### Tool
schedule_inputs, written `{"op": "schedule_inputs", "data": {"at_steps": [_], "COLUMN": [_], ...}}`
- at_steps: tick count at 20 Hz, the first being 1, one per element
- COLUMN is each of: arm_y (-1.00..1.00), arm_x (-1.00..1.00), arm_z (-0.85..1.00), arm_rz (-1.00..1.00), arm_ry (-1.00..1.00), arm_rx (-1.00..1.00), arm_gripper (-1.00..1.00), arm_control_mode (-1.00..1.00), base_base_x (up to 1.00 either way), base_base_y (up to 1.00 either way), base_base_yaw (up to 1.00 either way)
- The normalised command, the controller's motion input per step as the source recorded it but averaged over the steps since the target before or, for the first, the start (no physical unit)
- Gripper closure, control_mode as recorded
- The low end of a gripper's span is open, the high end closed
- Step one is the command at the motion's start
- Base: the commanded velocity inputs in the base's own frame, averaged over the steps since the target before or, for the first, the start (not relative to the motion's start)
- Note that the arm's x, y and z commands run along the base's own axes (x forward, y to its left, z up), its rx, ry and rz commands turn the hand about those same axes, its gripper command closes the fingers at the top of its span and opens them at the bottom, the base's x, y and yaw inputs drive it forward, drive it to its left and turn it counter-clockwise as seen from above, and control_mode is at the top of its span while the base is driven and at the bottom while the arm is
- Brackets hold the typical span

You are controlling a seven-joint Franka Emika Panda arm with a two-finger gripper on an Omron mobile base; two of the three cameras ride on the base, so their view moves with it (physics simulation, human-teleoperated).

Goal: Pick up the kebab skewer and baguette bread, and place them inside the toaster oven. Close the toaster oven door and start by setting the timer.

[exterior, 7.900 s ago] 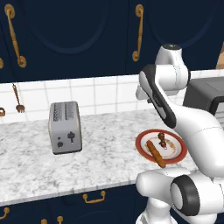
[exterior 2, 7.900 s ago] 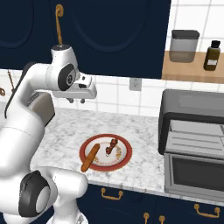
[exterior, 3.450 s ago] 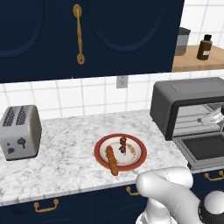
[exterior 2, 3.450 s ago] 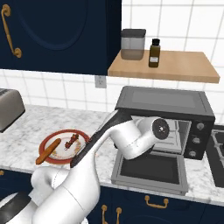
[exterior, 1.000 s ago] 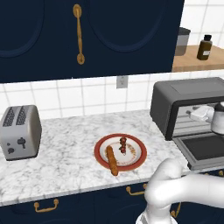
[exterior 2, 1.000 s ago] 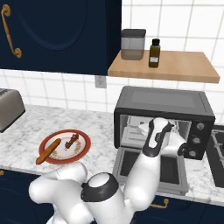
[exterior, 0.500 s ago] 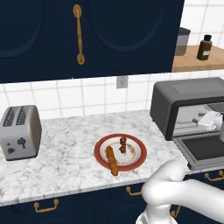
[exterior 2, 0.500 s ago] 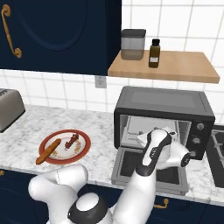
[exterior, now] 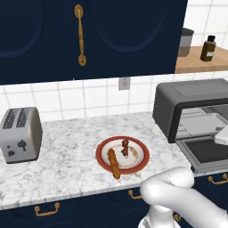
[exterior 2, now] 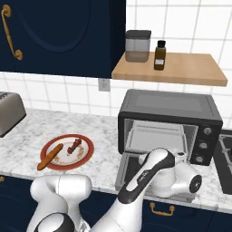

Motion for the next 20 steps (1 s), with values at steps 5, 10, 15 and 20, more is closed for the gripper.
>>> {"op": "schedule_inputs", "data": {"at_steps": [5,10,15,20], "arm_y": [-0.24,-0.09,0.49,1.00], "arm_x": [-0.86,-0.85,-0.88,-0.27], "arm_z": [0.07,0.88,0.75,0.53], "arm_rz": [-0.03,-0.03,-0.12,-0.32], "arm_ry": [0.26,0.21,0.19,0.24], "arm_rx": [0.00,0.00,0.00,0.00], "arm_gripper": [-1.00,-1.00,-1.00,-1.00], "arm_control_mode": [-1.00,-1.00,-1.00,-1.00], "base_base_x": [0.00,0.00,0.00,0.00], "base_base_y": [0.00,0.00,0.00,0.00], "base_base_yaw": [0.00,0.00,0.00,0.00]}}
